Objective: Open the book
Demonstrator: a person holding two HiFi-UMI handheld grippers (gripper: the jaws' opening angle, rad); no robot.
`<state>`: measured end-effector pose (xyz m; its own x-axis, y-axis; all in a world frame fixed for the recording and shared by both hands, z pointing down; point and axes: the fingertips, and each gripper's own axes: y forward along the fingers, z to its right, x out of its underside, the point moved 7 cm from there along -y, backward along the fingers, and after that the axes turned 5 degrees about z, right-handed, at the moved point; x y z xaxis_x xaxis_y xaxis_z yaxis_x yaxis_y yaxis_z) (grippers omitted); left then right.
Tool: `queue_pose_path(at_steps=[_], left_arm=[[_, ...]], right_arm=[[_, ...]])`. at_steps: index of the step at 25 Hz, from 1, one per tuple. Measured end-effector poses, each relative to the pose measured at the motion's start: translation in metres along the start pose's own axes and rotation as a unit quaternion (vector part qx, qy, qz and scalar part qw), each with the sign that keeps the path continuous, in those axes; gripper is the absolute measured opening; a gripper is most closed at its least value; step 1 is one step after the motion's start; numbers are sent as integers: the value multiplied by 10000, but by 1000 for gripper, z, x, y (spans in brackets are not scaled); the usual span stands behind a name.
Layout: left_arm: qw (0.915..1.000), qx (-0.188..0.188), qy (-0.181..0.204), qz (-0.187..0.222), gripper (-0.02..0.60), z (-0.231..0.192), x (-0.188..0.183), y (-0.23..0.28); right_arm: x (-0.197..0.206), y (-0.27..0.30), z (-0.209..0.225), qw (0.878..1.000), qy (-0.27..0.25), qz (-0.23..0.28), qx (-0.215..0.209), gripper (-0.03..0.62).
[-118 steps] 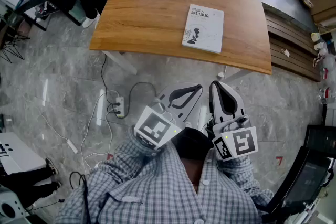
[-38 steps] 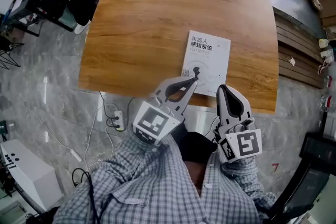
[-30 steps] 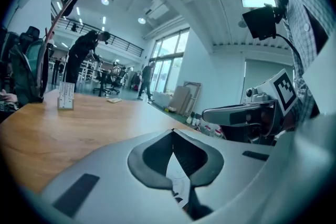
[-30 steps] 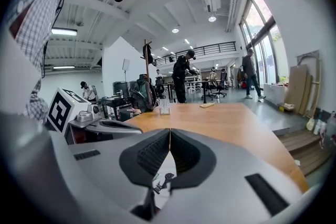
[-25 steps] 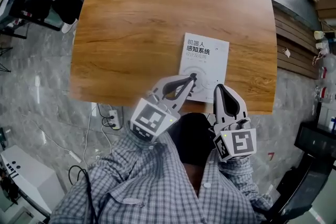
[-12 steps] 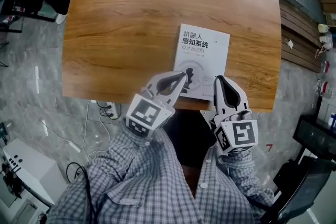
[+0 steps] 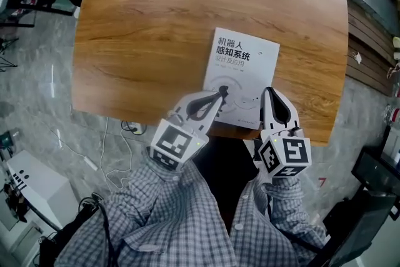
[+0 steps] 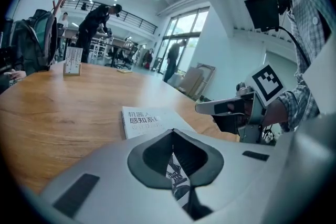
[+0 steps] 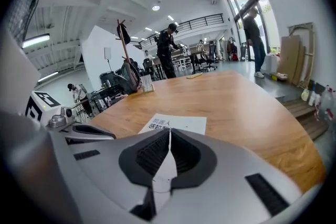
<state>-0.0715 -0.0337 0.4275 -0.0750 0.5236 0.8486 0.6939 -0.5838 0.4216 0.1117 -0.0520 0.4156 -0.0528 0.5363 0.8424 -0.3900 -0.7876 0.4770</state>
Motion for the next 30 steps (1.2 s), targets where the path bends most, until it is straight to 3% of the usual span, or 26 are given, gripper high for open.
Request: queue_pose_path(at_steps=[9, 11, 17, 24, 30], left_arm=[[9991, 27, -40, -413, 0, 12, 21, 26], [9988, -12, -51, -490, 0, 14, 23, 30], [9980, -104, 79, -611, 0, 16, 28, 41], [9980, -289, 67, -561, 0, 16, 28, 43], [9969, -699, 77, -353, 0, 14, 26, 42]], right_arm=[[40, 7, 23, 9915, 20, -1279, -220, 26], [45, 7, 27, 9888, 230, -1442, -315, 75], [59, 12, 44, 9749, 1200, -1779, -587, 109], [65, 22, 53, 9581, 1815, -2107, -687, 109], [64, 21, 59, 9493, 2201, -2119, -735, 57]])
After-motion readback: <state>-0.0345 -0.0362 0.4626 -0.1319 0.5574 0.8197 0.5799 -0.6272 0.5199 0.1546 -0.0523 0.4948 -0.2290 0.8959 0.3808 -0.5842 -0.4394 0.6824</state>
